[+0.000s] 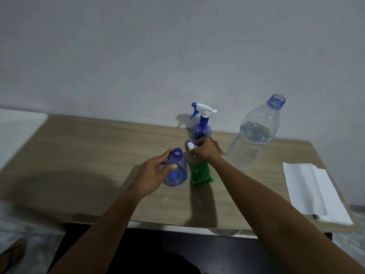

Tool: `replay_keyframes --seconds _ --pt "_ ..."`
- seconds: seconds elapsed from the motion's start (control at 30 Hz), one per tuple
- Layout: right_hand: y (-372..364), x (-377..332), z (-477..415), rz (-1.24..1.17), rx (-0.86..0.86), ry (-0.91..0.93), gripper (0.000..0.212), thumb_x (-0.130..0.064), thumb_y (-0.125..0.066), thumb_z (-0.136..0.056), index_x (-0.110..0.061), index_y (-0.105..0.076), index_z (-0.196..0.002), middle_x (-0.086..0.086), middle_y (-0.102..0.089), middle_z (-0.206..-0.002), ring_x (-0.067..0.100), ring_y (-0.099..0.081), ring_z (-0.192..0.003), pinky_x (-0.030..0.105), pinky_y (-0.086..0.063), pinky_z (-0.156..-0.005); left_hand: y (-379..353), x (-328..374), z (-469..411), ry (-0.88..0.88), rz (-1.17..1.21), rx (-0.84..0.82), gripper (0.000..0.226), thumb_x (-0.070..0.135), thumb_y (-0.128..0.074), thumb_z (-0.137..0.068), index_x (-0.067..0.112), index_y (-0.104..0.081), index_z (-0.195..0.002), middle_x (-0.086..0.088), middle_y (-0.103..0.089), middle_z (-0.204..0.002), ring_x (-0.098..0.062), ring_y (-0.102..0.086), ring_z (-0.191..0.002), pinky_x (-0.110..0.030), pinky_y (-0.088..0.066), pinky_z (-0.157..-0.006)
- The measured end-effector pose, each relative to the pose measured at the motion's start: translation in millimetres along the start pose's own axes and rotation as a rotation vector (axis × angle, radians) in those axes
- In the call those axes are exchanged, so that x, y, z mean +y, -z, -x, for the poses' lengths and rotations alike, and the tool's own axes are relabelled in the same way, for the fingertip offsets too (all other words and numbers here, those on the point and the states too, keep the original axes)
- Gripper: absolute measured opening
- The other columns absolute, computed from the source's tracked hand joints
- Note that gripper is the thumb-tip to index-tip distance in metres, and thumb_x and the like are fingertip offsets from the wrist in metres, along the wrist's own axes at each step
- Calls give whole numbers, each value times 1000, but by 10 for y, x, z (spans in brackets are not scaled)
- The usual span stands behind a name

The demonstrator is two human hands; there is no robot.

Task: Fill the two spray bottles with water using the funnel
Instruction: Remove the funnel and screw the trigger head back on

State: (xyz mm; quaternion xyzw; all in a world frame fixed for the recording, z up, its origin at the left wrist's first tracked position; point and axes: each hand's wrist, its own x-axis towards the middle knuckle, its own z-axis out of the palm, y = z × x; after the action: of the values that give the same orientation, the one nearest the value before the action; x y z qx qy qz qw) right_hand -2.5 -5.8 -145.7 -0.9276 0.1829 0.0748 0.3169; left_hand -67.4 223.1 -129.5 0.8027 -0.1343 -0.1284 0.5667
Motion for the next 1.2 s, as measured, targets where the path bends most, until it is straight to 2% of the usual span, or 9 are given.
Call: replay_keyframes --seconds 0.1,0.3,0.43,0.63,0.7,0.8,1.0,1.13,1.2 --pt "139 -135 156 -208 55 92 27 -35 -78 -81 -15 -74 -99 0 -70 -92 16 -63 -82 30 -50 -74 15 -7 -4 -15 3 -3 48 15 -69 -93 34 -55 -135 17 -70 -117 10 -62 -109 -4 -44 -86" --pt "679 -486 744 -370 188 538 16 -15 -55 -102 -15 -67 -112 -9 -67 -93 -3 -63 -75 17 -49 -65 33 -33 16 -22 5 -5 52 23 -70 -92 29 -54 -142 15 -70 -124 -2 -62 -120 -22 -49 -101" --pt "1107 -800 1121 -431 242 752 22 -14 -60 -102 -10 -66 -123 2 -70 -106 15 -68 -90 24 -58 -75 31 -18 24 -11 1 -5 53 25 -70 -93 25 -53 -143 13 -69 -124 -4 -61 -120 -27 -49 -104" --pt "1410 -1078 1455 -547 287 904 22 -9 -64 -100 -4 -67 -121 16 -72 -103 21 -72 -88 20 -55 -76 33 16 29 -22 15 -27 50 13 -66 -95 15 -53 -143 5 -68 -125 -4 -61 -119 -13 -46 -98" --pt "1394 -1107 1490 -573 284 922 22 -9 -64 -100 -5 -66 -121 18 -72 -104 23 -72 -89 21 -56 -76 37 20 27 -11 36 -31 50 9 -64 -95 13 -51 -144 4 -67 -126 -3 -61 -118 -18 -46 -101" --pt "1311 -1110 1503 -579 270 919 22 -8 -64 -100 -5 -66 -122 16 -72 -104 23 -71 -89 18 -55 -75 26 26 15 5 53 -39 51 5 -63 -96 12 -50 -144 3 -67 -125 7 -62 -107 -8 -46 -92" --pt "883 -936 1330 -556 186 812 23 -7 -63 -100 -1 -67 -121 13 -72 -104 11 -70 -84 20 -53 -73 14 5 10 2 77 -55 52 11 -62 -97 15 -47 -147 4 -63 -132 -7 -58 -122 -5 -46 -89" --pt "489 -721 1153 -576 92 637 23 -7 -65 -99 1 -66 -120 9 -72 -101 -1 -66 -80 17 -51 -73 -1 -63 17 -3 77 -50 53 16 -61 -98 20 -46 -148 6 -61 -138 -6 -55 -129 -26 -44 -110" --pt "356 -613 1099 -551 63 596 21 -9 -66 -98 -4 -67 -118 0 -71 -100 -2 -64 -83 20 -53 -76 -24 -66 48 -8 89 -51 51 13 -58 -100 21 -43 -148 6 -60 -139 -6 -54 -131 -25 -44 -108"
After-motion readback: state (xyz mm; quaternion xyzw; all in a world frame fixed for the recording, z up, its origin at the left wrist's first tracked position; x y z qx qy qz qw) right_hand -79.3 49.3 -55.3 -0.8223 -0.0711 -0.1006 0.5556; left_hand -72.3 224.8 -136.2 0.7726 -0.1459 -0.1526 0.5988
